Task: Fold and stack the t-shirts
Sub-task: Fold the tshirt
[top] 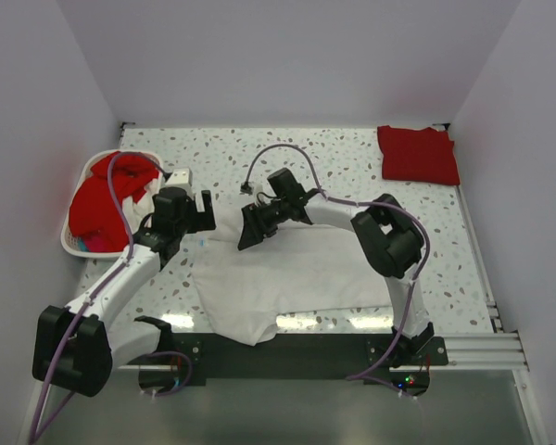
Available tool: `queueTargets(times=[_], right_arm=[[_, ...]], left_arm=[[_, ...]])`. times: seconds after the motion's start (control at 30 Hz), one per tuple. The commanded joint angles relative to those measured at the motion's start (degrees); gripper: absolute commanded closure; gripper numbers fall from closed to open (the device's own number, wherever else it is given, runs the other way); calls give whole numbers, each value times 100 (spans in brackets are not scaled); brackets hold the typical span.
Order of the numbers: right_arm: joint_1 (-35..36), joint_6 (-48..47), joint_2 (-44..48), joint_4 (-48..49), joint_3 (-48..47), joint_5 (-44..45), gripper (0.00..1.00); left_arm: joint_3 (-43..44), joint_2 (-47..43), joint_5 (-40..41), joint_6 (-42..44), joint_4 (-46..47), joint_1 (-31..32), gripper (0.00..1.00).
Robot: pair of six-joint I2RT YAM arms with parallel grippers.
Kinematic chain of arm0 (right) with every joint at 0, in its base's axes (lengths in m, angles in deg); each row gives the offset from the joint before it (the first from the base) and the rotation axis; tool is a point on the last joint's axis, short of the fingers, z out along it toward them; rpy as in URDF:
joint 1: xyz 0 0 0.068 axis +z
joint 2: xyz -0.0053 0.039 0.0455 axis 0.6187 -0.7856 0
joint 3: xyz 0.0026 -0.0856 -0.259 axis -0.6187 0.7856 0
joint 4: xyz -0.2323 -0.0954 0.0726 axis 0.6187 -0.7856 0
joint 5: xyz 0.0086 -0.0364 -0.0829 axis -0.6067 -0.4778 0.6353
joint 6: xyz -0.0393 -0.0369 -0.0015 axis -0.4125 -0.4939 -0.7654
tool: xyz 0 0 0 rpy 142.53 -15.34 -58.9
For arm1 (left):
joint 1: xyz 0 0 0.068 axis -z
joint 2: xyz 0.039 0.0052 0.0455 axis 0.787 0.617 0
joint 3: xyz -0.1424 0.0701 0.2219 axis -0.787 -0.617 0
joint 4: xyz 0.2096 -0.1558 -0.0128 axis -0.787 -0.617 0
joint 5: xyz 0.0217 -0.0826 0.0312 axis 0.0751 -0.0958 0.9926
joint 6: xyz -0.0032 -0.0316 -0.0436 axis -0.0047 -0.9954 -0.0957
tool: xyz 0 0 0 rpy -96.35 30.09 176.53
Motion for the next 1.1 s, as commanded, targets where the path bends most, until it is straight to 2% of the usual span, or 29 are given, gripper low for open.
queueTargets(times=[0.0,0.17,0.33,0.47,0.83,1.07], right_arm=[[132,-236,45,-6,92,-62,39],[149,-456,132,-313,154,35,39],[150,-755,677,-824,75,316,38],[106,-650,731,-806,-302,597,28],[44,-351,-482,-719,-1840,923,14],[53,-167,-1132,-693,-2491,651,14]], left_arm=[[125,-11,123,-59,188,-44,0],[125,-20,123,-68,179,-44,0],[125,-11,150,-76,161,-44,0],[142,-28,237,-120,135,-44,0],[169,-37,782,-252,-14,-44,0],[212,-2,1063,-340,-129,-44,0]])
